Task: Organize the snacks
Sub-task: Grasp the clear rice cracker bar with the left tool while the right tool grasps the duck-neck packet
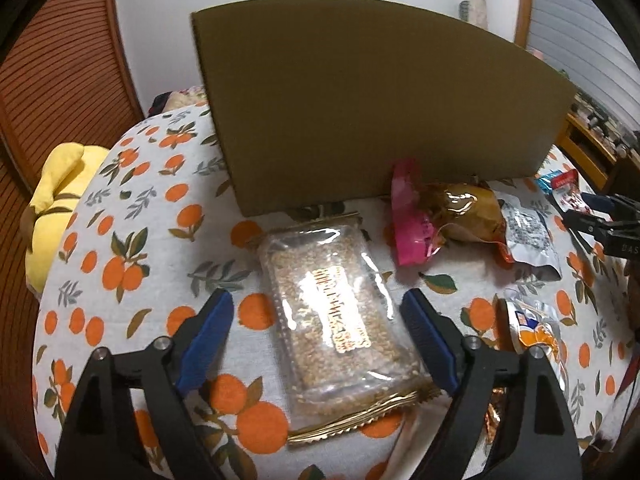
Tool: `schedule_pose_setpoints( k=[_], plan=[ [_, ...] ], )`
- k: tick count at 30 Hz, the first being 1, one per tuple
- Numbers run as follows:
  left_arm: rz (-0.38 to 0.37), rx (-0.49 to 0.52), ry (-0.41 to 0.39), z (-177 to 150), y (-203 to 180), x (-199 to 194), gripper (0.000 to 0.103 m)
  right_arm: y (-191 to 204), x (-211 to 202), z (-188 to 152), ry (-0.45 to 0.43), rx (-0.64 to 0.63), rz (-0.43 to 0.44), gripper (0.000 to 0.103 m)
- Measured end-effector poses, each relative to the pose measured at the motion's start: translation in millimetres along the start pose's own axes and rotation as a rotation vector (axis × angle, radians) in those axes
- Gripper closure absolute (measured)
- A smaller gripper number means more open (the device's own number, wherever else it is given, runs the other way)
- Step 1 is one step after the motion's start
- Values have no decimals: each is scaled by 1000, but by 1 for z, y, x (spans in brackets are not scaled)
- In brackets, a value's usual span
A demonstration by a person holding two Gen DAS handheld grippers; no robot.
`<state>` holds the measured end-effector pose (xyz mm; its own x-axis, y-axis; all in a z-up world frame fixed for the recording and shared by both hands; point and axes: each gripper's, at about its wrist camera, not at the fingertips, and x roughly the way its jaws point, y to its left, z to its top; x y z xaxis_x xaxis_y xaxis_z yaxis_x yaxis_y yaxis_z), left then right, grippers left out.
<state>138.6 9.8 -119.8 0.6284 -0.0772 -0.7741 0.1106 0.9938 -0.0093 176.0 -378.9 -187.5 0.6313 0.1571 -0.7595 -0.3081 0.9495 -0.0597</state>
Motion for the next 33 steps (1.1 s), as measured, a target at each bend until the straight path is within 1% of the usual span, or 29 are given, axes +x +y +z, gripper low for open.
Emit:
schedule_pose_setpoints(
  k=[7,13,15,19,24,28,33],
  plan=[
    [13,-12,6,-1,0,0,10,-1,3,1,1,3,-4,19],
    [-3,-8,11,4,7,6,12,-1,2,1,1,3,-5,18],
    [-4,-13,-1,5,9,5,21,-1,2,1,1,3,-4,18],
    [-11,-5,-32,3,10,-1,55,-1,3,1,1,2,-4,18],
    [-58,-10,-43,-1,18,-7,58,-1,3,1,2,3,-5,17],
    [-82,-24,-76,-5,22,-20,58,-1,3,1,2,3,-6,17],
    [-114,-11,-118,-8,19,-41,58,-1,4,1,4,-2,1,15]
  ],
)
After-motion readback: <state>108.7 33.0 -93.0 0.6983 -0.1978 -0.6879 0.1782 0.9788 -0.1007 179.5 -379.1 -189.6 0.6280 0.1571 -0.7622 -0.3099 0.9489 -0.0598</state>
